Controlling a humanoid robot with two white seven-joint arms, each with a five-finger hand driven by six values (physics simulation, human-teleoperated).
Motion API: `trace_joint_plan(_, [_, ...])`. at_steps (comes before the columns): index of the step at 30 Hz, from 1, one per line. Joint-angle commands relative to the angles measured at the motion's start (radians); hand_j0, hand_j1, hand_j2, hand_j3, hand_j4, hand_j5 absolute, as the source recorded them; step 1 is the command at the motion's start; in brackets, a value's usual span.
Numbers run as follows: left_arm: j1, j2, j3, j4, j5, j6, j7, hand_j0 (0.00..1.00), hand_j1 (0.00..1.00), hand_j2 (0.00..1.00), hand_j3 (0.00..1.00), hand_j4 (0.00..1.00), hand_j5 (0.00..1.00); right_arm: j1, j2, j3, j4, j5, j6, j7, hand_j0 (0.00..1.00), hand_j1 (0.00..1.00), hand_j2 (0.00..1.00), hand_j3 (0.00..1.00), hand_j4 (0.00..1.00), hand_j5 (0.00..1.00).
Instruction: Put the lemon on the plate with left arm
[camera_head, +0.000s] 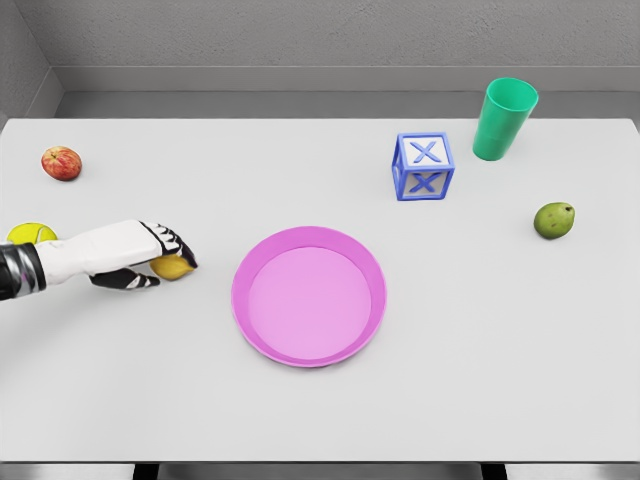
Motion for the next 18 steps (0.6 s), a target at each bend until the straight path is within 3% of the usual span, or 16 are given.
trace_joint_plan(1, [0.0,0.001,0.0,-0.001,0.003,0.0,-0.004,0.57,0.57,0.57,0.57,0.57,0.57,0.0,0.0,0.0,0.0,0.0,0.0,0.0,1.0,1.0,1.0,1.0,1.0,1.0])
trace_joint_plan(9, [-0.002,0.002,-0.002,-0.01,0.002,0.0,-0.006,0.44,0.44,0.44,0.44,0.44,0.44,0.0,0.0,0.0,0.0,0.0,0.0,0.0,1.0,1.0,1.0,1.0,1.0,1.0])
trace_joint_plan(18, [-0.035,0.007,0.006,-0.036,0.013,0.0,-0.006,0.43,0.43,0.43,0.43,0.43,0.43,0.0,0.0,0.0,0.0,0.0,0.0,0.0,1.0,1.0,1.0,1.0,1.0,1.0])
